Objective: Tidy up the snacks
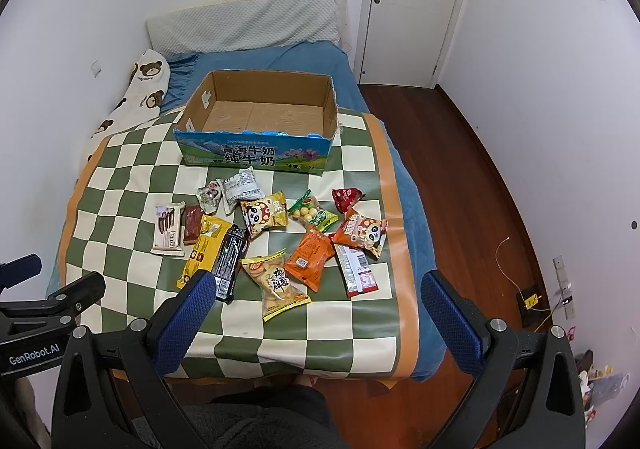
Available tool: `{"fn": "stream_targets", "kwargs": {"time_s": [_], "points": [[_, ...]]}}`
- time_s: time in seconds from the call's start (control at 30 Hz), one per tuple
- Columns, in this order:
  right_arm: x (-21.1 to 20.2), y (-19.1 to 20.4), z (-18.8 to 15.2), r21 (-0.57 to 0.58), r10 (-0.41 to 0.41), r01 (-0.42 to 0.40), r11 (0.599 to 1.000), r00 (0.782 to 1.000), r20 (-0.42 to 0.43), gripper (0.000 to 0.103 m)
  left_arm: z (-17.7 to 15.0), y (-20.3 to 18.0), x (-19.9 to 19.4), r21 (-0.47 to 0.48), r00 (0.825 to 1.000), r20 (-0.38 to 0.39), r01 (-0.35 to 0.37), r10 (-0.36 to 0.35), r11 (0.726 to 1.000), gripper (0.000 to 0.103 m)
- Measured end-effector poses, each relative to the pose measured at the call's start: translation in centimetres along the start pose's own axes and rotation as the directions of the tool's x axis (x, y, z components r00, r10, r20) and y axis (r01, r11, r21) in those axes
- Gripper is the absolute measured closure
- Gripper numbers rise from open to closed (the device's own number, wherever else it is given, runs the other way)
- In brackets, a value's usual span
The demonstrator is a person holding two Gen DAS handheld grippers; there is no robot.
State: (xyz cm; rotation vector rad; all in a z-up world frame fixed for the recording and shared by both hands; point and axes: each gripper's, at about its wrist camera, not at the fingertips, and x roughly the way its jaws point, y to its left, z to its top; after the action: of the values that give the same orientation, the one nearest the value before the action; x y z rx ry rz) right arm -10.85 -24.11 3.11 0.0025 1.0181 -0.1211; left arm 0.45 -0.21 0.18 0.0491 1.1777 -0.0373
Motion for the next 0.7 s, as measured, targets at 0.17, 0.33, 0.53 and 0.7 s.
{"fn": "stream_targets", "kwargs": {"time_s": [0.17,0.33,0.53,0.7], "points": [[-0.04,-0.12,0.05,-0.004,0.003,-0.003,1.000,1.000,-0.002,0.000,0.06,0.10,0.00,0.002,1.000,0.001,0.000,0.000,1.000,0.000],[0.01,-0.11,0.00,-0.002,0.003,-0.003,1.000,1.000,-0.001,0.000,0.05,0.16,-0.10,0.002,1.000,0.001,0.000,0.000,1.000,0.000],[-0.05,-0.12,-0.02,-0.003,0.002,-0.002,1.000,1.000,-0.002,0.000,0.03,0.20,-0.42,0.006,1.000,0.003,0.002,-0.002,1.000,0.000],[-0.07,-0.06,-0.04,-0.002,0.002,-0.002,1.000,1.000,-0.004,0.000,0.06,0.17,-0.63,0.004,1.000,0.005,0.004,-0.004,1.000,0.000]]}}
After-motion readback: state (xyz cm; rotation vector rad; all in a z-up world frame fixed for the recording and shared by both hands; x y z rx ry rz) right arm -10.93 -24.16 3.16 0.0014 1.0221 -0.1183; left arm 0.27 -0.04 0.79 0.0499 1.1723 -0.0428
